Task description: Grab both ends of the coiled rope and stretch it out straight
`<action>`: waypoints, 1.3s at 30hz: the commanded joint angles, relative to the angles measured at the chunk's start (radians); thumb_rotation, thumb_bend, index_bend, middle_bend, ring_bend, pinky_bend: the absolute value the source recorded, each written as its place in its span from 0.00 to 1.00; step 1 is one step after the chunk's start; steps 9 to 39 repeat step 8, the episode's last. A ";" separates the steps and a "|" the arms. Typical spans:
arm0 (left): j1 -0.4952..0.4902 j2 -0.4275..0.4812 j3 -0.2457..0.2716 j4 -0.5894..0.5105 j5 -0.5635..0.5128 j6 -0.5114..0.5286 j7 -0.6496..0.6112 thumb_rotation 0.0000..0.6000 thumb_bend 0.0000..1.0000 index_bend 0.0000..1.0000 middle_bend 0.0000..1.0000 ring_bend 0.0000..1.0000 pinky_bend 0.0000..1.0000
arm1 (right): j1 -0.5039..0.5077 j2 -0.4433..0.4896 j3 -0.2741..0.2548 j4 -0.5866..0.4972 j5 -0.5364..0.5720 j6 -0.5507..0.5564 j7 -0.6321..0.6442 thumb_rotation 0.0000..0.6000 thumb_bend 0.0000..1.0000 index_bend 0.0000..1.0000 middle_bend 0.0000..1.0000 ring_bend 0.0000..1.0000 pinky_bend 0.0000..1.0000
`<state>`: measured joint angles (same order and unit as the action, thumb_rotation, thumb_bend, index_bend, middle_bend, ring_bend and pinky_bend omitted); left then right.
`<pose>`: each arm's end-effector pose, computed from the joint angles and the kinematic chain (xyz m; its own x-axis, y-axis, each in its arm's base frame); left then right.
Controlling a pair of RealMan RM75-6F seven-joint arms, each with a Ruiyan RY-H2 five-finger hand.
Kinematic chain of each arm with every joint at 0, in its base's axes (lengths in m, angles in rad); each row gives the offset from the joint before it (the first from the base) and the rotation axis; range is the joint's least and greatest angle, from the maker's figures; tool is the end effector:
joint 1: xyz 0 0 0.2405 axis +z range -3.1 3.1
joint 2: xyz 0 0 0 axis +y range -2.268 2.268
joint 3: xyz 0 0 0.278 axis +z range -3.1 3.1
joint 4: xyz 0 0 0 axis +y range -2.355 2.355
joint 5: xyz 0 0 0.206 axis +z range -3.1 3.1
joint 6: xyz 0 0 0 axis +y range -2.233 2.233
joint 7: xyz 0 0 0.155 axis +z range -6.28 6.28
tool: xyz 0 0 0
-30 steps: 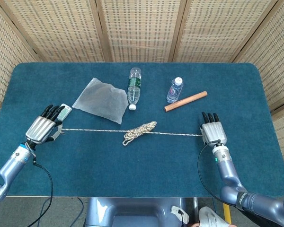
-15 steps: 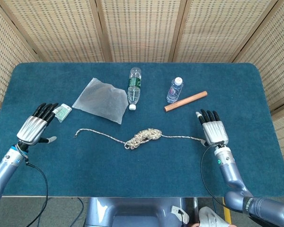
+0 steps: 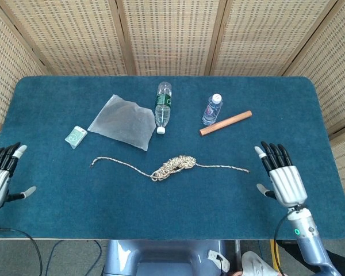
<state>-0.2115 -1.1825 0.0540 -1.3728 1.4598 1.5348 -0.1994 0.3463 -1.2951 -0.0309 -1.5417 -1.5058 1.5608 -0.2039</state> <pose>-0.3530 0.2218 0.1716 0.3796 -0.0129 0.9250 0.9218 -0.0797 -0.3794 -0.2701 -0.2550 0.1167 0.4748 0.1150 0.8725 -0.8378 -0.2445 0.4882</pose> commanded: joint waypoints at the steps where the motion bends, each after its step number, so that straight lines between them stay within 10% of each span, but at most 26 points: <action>1: 0.057 0.039 0.027 -0.046 -0.024 0.026 0.025 1.00 0.00 0.00 0.00 0.00 0.00 | -0.068 0.014 -0.039 0.046 -0.065 0.080 0.031 1.00 0.00 0.00 0.00 0.00 0.00; 39: 0.090 0.049 0.019 -0.015 -0.021 0.037 -0.018 1.00 0.00 0.00 0.00 0.00 0.00 | -0.124 0.006 -0.048 0.141 -0.113 0.147 0.042 1.00 0.00 0.00 0.00 0.00 0.00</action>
